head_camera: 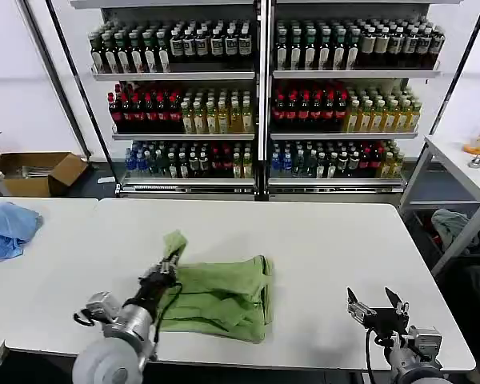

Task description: Fold and organize the clothes.

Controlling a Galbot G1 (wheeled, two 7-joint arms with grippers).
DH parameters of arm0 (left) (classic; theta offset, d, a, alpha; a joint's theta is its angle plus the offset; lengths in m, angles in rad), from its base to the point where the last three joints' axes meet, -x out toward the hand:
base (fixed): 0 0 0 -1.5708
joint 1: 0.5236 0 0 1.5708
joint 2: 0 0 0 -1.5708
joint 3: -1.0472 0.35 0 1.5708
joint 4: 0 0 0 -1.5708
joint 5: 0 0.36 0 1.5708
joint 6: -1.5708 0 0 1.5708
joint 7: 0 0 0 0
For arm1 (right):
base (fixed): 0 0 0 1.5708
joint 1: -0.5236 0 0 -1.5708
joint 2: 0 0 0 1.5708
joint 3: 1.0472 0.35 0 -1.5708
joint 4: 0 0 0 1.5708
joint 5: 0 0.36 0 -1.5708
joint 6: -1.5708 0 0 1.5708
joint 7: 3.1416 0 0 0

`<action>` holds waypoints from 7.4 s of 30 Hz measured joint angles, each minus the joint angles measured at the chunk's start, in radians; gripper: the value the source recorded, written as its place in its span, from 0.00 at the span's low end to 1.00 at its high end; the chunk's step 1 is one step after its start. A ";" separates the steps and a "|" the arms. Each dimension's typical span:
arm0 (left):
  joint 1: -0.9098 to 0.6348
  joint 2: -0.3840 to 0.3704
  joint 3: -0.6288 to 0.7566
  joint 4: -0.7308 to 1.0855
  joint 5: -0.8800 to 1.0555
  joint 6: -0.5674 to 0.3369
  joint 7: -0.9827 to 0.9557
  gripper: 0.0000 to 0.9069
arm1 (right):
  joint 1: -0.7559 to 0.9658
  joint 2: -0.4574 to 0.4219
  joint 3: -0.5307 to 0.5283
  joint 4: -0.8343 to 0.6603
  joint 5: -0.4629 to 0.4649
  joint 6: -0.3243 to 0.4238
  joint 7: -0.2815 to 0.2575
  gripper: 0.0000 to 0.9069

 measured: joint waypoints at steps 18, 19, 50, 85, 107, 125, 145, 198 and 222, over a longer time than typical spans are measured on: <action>-0.120 -0.140 0.246 0.191 -0.073 0.009 0.028 1.00 | 0.036 -0.010 -0.016 -0.034 0.006 0.003 -0.001 1.00; -0.121 -0.140 0.253 0.195 -0.073 0.012 0.033 1.00 | 0.038 -0.012 -0.017 -0.036 0.007 0.003 -0.001 1.00; 0.013 0.002 0.032 0.215 0.131 -0.059 0.035 1.00 | 0.063 0.009 -0.033 -0.071 -0.011 0.011 -0.001 1.00; 0.015 -0.040 0.033 0.311 -0.013 -0.078 0.096 0.04 | 0.045 0.049 -0.019 -0.050 -0.044 0.000 0.008 1.00; -0.008 -0.005 -0.152 0.235 -0.310 -0.064 0.087 0.04 | 0.047 0.041 -0.008 -0.044 -0.033 0.003 0.006 1.00; -0.104 0.200 -0.230 0.101 -0.147 0.100 0.120 0.04 | 0.058 0.033 -0.019 -0.040 -0.023 0.010 0.001 1.00; -0.416 -0.152 0.379 0.449 0.367 0.180 0.055 0.07 | 0.028 0.036 0.020 -0.016 -0.014 0.025 -0.008 1.00; 0.050 -0.064 -0.001 0.122 0.501 -0.279 0.007 1.00 | 0.538 0.164 -0.351 -0.468 0.271 -0.004 0.197 0.00; 0.187 -0.058 -0.042 0.032 0.529 -0.295 0.019 1.00 | 0.686 0.153 -0.395 -0.633 0.102 0.044 0.107 1.00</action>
